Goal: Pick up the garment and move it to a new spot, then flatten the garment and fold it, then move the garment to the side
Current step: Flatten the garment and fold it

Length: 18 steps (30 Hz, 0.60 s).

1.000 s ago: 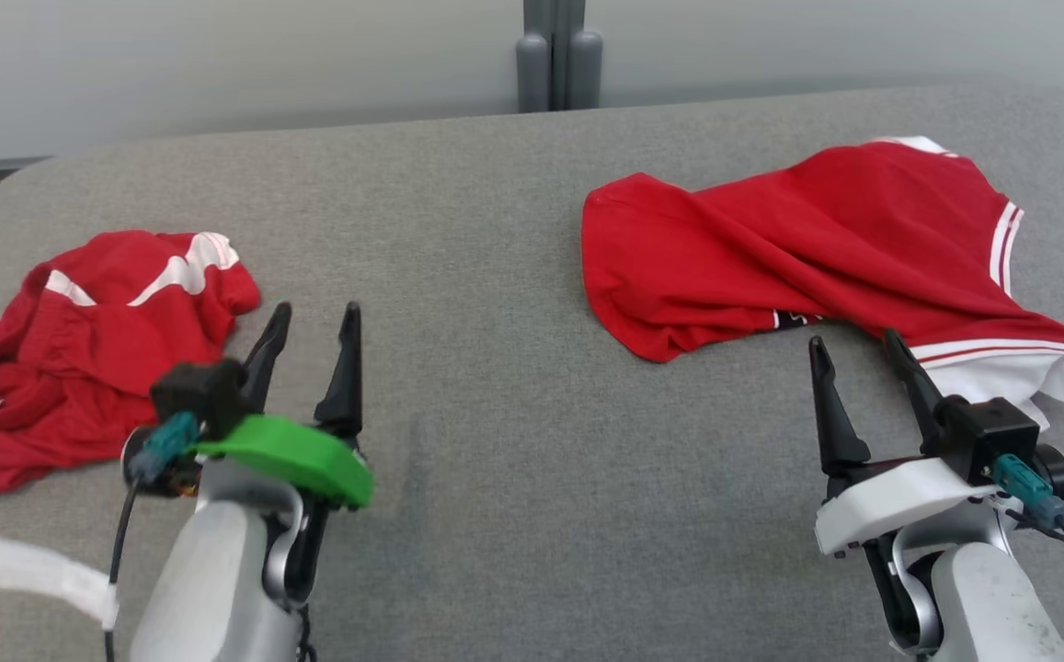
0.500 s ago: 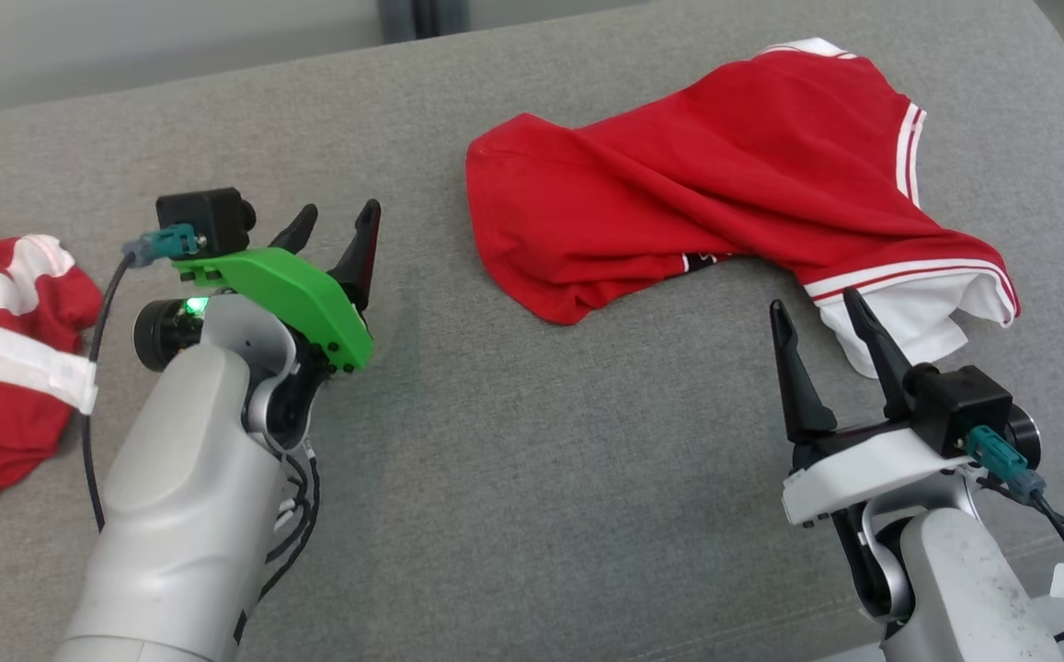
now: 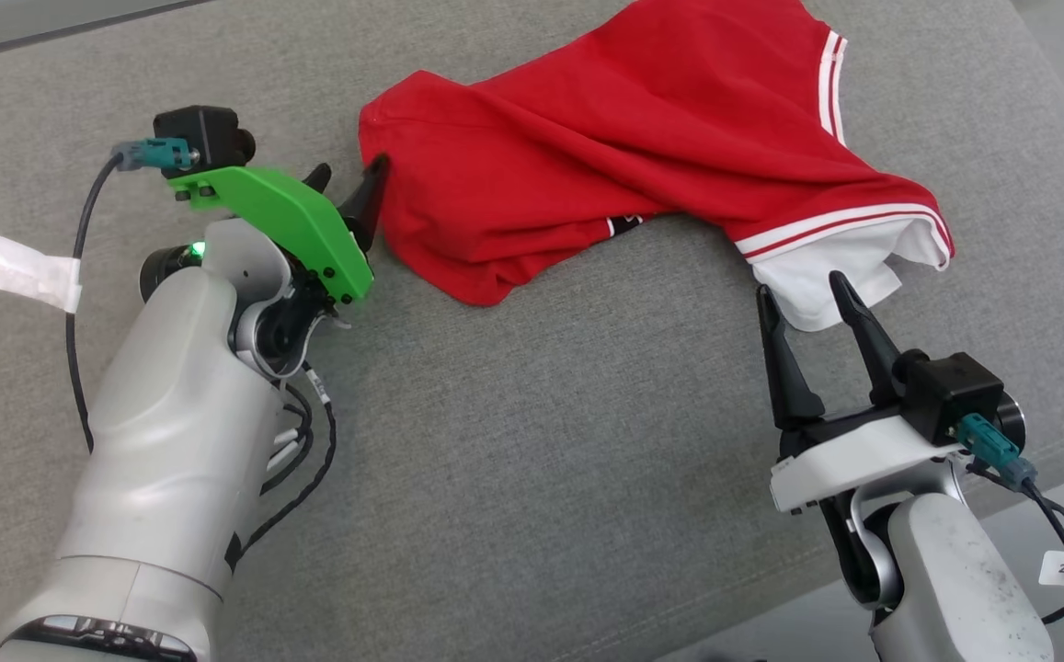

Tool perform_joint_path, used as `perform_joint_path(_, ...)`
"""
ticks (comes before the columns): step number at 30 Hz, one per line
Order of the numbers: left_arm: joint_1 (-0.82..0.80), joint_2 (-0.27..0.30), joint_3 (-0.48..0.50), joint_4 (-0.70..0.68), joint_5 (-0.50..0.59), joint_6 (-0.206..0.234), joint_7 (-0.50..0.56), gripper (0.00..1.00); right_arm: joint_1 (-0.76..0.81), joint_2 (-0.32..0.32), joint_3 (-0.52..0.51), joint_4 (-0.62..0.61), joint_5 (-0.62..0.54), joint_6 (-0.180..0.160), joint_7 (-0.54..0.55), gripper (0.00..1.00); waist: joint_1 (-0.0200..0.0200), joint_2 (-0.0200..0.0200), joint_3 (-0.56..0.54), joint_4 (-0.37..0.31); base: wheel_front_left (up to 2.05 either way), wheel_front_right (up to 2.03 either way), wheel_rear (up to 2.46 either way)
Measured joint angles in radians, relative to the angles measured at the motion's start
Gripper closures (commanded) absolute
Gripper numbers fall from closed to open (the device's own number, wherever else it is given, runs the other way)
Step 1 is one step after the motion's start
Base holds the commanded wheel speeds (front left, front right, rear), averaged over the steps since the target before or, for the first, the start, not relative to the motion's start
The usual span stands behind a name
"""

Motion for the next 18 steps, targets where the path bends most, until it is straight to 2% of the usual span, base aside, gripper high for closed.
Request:
perform_joint_path(8,-0.025,0.014,-0.025,0.030,-0.030,0.000,-0.015,0.00,-0.011,0.000,0.014,0.018,0.009,0.000,-0.010,0.00,0.0000,0.0000,0.017,-0.041,0.00,0.00,0.00)
perform_joint_path(9,-0.025,0.016,-0.034,0.031,-0.032,0.000,-0.019,0.11,-0.011,0.000,0.014,0.019,0.009,0.000,-0.010,0.00,0.0000,0.0000,0.016,-0.044,0.00,0.00,0.00)
perform_joint_path(10,-0.025,0.018,-0.041,0.025,-0.035,0.000,-0.029,0.61,-0.011,0.001,0.013,0.020,0.009,0.000,-0.011,0.00,0.0000,0.0000,0.016,-0.046,0.00,0.00,0.00)
perform_joint_path(11,-0.025,0.019,-0.047,0.013,-0.046,0.000,-0.035,1.00,-0.011,0.000,0.011,0.022,0.009,0.000,-0.011,0.00,0.0000,0.0000,0.015,-0.047,0.00,0.00,0.00)
perform_joint_path(18,-0.010,0.022,-0.138,-0.064,-0.114,0.000,-0.062,1.00,-0.011,0.000,-0.006,0.025,-0.003,0.000,-0.013,0.00,0.0000,0.0000,0.001,-0.023,0.00,0.00,0.00)
